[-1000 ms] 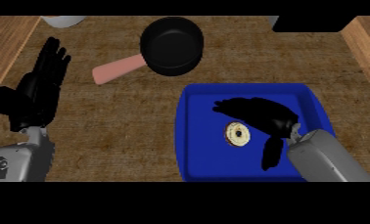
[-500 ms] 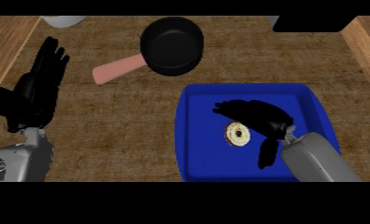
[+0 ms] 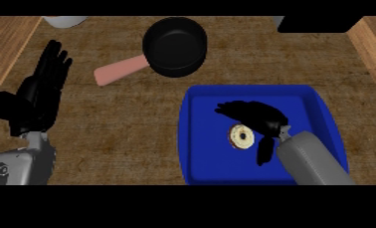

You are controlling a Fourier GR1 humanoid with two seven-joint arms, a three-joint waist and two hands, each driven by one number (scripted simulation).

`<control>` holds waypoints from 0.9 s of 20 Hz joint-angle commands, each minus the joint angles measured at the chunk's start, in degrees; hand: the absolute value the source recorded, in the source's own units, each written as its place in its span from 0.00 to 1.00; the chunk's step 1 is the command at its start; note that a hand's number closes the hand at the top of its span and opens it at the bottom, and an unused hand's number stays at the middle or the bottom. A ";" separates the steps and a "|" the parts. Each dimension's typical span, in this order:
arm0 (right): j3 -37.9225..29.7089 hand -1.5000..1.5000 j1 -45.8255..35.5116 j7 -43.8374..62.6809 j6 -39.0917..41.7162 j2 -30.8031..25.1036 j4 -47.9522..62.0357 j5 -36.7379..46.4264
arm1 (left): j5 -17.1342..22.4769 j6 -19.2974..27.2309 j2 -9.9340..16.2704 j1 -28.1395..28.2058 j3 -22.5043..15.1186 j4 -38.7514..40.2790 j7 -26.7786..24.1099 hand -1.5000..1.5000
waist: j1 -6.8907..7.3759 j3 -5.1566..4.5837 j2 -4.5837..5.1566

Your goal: Pick the cupcake from the tray and place it in the pot

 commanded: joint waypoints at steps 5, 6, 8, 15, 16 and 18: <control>1.15 1.00 -7.04 -9.09 -4.84 2.08 8.49 5.57 | 0.78 -1.68 -0.66 1.73 0.69 1.35 -3.00 0.50 | 0.32 -0.01 0.06; 2.41 1.00 -2.55 -9.51 -7.34 2.44 6.94 7.20 | -0.13 0.23 -0.84 -1.64 -0.13 -0.70 1.87 0.50 | 0.01 0.00 0.00; 2.73 1.00 -1.40 -10.58 -8.11 2.40 7.79 8.27 | 2.72 -2.78 2.21 0.15 3.57 -1.61 1.49 0.50 | 0.10 0.00 0.00; -0.60 1.00 -0.30 -14.06 -6.25 1.38 4.25 10.16 | -0.58 -0.62 0.10 -3.92 1.79 2.62 0.70 0.50 | -0.26 -0.01 -0.02; 4.45 1.00 -0.88 -0.79 -4.83 12.24 1.74 12.12 | -0.25 -1.35 0.59 -1.33 1.39 -0.13 1.44 0.50 | -0.14 -0.03 -0.14; 10.80 1.00 -3.17 11.53 -2.99 14.94 -2.35 5.40 | -0.02 -1.29 0.03 -2.32 0.74 0.15 1.87 0.50 | 1.40 -0.06 -0.32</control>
